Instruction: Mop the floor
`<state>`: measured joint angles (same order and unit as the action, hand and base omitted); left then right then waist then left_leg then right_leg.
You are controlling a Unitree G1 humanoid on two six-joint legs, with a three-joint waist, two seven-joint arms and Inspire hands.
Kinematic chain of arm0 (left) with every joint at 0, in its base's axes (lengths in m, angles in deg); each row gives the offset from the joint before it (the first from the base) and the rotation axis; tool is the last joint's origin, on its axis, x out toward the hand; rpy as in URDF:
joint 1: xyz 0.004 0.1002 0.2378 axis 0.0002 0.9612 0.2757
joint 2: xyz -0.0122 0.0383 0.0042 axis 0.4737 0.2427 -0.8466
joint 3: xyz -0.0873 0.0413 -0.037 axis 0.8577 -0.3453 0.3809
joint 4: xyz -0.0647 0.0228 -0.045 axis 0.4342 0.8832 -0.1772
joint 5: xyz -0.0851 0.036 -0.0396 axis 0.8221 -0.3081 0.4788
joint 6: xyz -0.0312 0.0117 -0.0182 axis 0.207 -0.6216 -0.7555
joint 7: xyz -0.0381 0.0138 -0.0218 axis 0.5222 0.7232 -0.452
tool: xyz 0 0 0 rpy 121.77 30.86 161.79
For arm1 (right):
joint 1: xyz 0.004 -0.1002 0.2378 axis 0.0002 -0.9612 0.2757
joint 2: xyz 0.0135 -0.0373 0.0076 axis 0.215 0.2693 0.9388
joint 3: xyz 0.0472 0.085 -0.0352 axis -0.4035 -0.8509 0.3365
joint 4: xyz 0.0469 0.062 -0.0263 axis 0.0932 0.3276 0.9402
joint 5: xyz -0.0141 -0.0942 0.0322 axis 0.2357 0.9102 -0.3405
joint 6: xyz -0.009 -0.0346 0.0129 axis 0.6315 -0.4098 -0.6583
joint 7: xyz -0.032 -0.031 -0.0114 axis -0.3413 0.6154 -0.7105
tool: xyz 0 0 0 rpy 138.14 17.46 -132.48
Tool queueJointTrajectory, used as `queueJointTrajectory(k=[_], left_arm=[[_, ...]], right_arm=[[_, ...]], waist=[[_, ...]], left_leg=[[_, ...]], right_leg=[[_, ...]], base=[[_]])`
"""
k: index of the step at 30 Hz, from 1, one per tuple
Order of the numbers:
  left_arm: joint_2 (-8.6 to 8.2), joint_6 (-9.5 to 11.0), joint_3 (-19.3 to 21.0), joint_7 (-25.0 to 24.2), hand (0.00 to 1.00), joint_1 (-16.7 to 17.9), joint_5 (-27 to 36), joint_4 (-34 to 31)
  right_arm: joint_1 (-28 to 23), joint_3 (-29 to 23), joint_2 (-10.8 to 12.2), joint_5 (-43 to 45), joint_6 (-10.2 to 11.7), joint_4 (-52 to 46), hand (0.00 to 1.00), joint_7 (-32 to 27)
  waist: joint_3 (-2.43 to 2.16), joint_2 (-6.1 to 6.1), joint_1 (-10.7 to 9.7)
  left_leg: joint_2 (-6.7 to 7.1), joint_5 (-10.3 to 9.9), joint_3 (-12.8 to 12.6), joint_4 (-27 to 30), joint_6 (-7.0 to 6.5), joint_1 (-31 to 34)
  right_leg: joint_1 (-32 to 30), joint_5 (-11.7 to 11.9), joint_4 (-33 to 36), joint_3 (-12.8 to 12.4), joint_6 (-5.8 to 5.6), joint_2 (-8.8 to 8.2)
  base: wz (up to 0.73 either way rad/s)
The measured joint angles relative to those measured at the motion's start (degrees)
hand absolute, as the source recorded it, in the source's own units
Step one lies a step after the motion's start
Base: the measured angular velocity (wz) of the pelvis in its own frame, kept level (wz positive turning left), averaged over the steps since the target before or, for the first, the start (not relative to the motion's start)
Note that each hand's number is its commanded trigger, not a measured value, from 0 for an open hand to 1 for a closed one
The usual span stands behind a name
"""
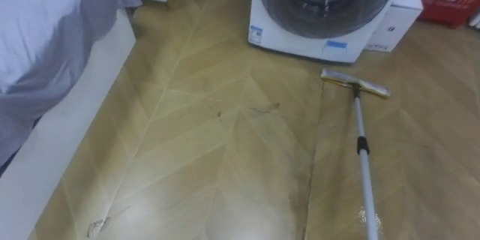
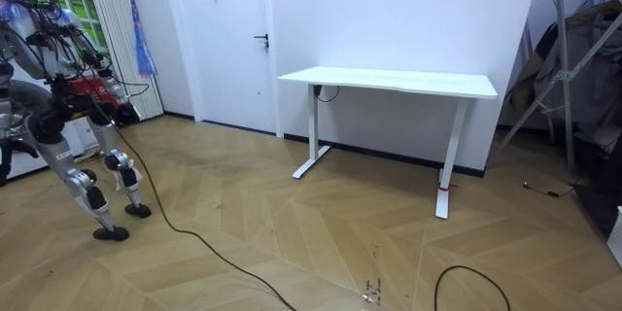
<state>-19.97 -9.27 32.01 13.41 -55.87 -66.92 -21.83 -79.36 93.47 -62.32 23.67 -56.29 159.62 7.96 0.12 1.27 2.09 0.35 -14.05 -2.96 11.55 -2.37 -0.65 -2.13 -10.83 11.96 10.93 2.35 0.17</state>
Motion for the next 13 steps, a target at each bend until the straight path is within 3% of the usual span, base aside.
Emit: queueJointTrajectory(k=[5, 8, 13], left_arm=[[-0.01, -0.7, 1.0, 0.1, 0.00, 0.8, -1.7, 0.0], [-0.09, -0.8, 1.6, 0.1, 0.00, 1.1, -1.8, 0.3], [-0.63, -1.5, 2.8, 0.0, 0.00, 1.8, -2.8, 3.2]], right_arm=[[-0.1, -0.1, 0.1, 4.0, -1.3, 0.0, 1.00, 1.8], [-0.1, -1.0, 0.7, 6.6, -1.9, 0.0, 1.00, 1.6], [-0.5, -1.9, 1.8, 7.0, -2.6, 0.0, 1.00, 1.4]], waist=[[0.14, 0.72, -0.5], [0.51, 0.87, -0.6], [0.50, 0.97, -0.4]], left_leg=[[-0.58, 0.0, -1.3, -1.0, 0.05, -3.7], [-0.58, 0.0, -1.5, -1.1, 0.05, -5.1], [-0.56, 0.0, -1.5, -1.1, 0.07, -6.2]], right_leg=[[3.5, 0.0, -1.5, -0.2, 0.00, 0.33], [5.2, 0.0, -1.6, 0.1, -0.02, 0.34], [5.5, 0.0, -1.3, -0.1, -0.02, 0.36]], base=[[-0.13], [-0.05], [-0.02]])
